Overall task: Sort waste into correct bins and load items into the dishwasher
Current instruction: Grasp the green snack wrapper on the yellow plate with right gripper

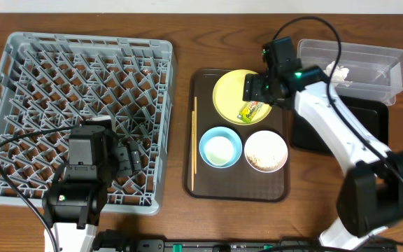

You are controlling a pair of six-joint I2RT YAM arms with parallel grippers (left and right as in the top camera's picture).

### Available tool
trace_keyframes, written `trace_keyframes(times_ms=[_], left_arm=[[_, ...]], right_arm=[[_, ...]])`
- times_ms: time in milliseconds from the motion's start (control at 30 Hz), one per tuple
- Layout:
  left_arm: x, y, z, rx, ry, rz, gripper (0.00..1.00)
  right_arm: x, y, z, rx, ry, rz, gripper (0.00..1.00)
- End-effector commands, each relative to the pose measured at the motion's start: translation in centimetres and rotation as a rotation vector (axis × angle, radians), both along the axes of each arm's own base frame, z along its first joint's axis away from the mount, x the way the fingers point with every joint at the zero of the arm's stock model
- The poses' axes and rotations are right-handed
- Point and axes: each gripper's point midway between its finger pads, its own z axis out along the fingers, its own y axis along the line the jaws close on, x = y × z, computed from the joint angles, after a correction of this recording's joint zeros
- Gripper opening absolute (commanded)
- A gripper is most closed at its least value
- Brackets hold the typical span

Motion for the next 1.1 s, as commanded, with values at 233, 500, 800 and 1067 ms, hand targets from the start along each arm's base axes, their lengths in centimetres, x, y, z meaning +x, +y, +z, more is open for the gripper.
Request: trace_keyframes(times_ms=[233,500,800,1067], left_arm=[[0.1,0.1,0.6,0.006,-0.012,0.008,0.91],[0.1,0.1,0.6,0.006,-0.012,0.008,0.91],[0.1,0.1,0.6,0.006,-0.012,0.008,0.91],[0.1,0.1,0.6,0.006,-0.012,0.008,0.91]], right_arm=[[0.0,-0.4,-7.7,-0.052,0.146,-0.130,0.82],[1.6,0.5,-10.0,-0.023,0.121,-0.124,0.76],[1.6,0.5,-9.2,0.001,0.126,-0.119,0.01],[4.4,-5.4,2.3,-0.009,-0.114,-0.177,0.01]])
